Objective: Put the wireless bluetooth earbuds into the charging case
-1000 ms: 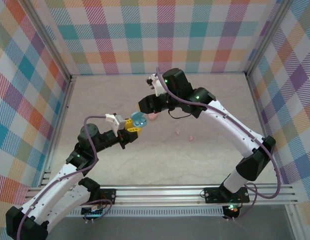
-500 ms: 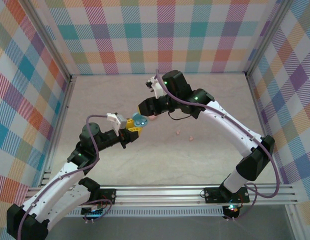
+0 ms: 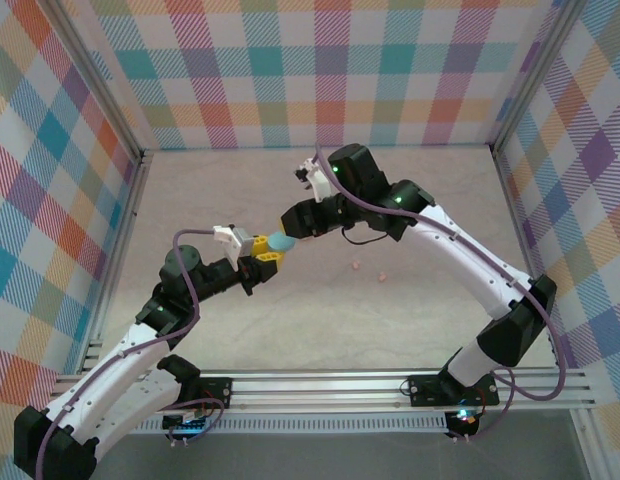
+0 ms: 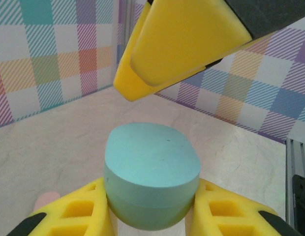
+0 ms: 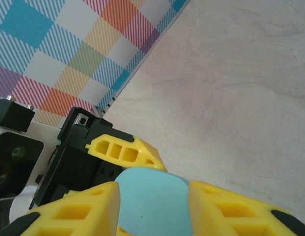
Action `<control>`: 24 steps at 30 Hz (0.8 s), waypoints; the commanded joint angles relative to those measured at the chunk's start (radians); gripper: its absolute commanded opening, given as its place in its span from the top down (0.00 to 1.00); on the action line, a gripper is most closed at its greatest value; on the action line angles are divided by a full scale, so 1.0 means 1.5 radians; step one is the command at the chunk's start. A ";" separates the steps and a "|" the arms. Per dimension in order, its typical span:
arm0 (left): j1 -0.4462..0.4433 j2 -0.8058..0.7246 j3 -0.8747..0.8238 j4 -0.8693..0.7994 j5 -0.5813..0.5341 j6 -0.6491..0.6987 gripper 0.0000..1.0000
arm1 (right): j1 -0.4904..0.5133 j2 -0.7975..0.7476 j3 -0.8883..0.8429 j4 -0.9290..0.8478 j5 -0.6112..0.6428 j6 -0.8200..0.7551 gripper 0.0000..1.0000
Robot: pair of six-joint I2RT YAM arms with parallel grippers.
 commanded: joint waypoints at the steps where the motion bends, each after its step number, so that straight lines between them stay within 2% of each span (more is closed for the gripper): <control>1: -0.008 0.000 0.000 0.036 -0.004 -0.003 0.75 | 0.004 -0.019 -0.006 -0.015 -0.014 -0.010 0.58; 7: -0.008 0.000 0.004 0.034 -0.005 -0.003 0.75 | 0.004 -0.030 -0.014 -0.022 0.011 -0.007 0.57; 13: -0.008 -0.003 0.006 0.038 -0.021 -0.026 0.75 | -0.006 -0.069 -0.065 0.005 0.039 0.023 0.47; 15: -0.008 -0.002 0.006 0.046 -0.018 -0.029 0.75 | -0.024 -0.089 -0.100 0.041 0.012 0.063 0.45; 19: -0.008 0.003 0.009 0.065 -0.011 -0.032 0.75 | -0.072 -0.116 -0.187 0.159 -0.111 0.185 0.43; 24: -0.008 0.021 0.022 0.074 0.013 -0.028 0.75 | -0.082 -0.112 -0.236 0.282 -0.212 0.290 0.42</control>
